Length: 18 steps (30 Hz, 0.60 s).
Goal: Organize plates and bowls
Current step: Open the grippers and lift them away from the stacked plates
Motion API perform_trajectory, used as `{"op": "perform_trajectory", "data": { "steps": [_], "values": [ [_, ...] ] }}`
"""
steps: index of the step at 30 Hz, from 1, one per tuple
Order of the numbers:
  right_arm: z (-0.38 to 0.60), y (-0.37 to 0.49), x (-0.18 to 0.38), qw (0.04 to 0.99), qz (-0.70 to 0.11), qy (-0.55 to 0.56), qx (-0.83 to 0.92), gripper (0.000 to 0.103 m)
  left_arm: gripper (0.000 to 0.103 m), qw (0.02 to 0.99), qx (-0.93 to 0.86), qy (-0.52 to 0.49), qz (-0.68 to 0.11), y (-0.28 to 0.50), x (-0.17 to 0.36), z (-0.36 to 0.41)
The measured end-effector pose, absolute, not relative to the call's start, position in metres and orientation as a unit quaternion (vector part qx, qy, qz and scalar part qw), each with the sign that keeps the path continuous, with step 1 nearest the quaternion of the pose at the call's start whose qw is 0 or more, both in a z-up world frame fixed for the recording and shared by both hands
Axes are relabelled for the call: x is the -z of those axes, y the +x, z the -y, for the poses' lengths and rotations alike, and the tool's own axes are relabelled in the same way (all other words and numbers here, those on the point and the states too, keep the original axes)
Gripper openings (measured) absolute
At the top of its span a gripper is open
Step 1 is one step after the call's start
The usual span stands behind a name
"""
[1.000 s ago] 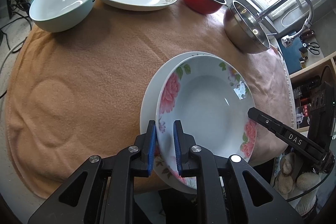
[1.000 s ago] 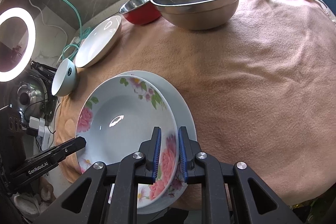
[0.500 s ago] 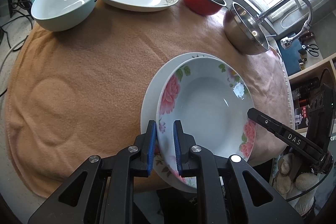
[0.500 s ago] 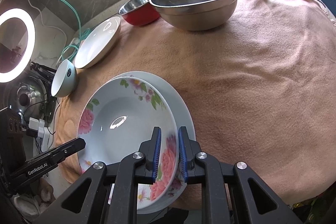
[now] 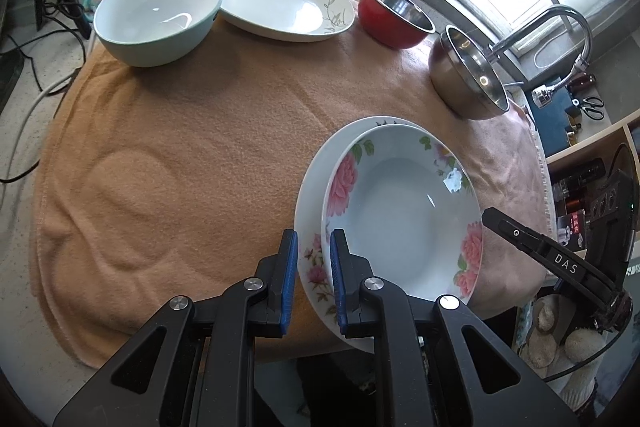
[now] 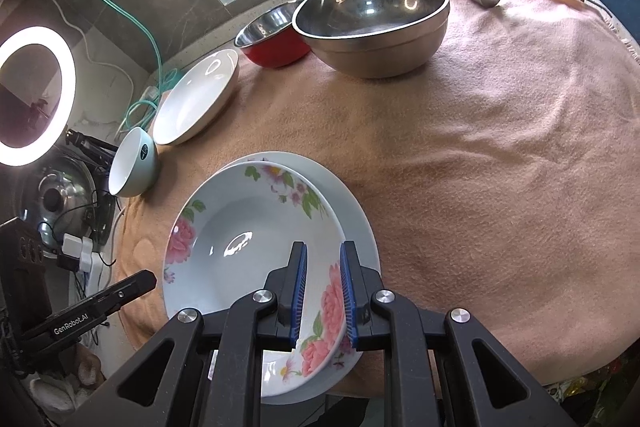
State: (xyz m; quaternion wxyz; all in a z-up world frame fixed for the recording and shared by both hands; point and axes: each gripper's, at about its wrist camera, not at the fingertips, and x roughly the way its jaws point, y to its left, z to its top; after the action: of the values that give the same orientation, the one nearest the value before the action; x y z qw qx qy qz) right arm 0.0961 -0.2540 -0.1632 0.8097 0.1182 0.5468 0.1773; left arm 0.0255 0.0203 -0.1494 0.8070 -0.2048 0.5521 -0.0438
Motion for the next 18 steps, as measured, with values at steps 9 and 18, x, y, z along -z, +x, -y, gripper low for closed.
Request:
{"op": "perform_trajectory", "data": {
  "steps": [9,18],
  "values": [
    [0.235,0.086,0.149,0.814,-0.536,0.117,-0.191,0.017,0.013,0.819,0.027,-0.205,-0.535,0.012,0.137,-0.042],
    [0.214,0.072,0.131,0.822,-0.518,0.123,-0.201,0.018,0.013,0.831,0.020,-0.205,-0.517,0.003,0.123,-0.068]
  ]
}}
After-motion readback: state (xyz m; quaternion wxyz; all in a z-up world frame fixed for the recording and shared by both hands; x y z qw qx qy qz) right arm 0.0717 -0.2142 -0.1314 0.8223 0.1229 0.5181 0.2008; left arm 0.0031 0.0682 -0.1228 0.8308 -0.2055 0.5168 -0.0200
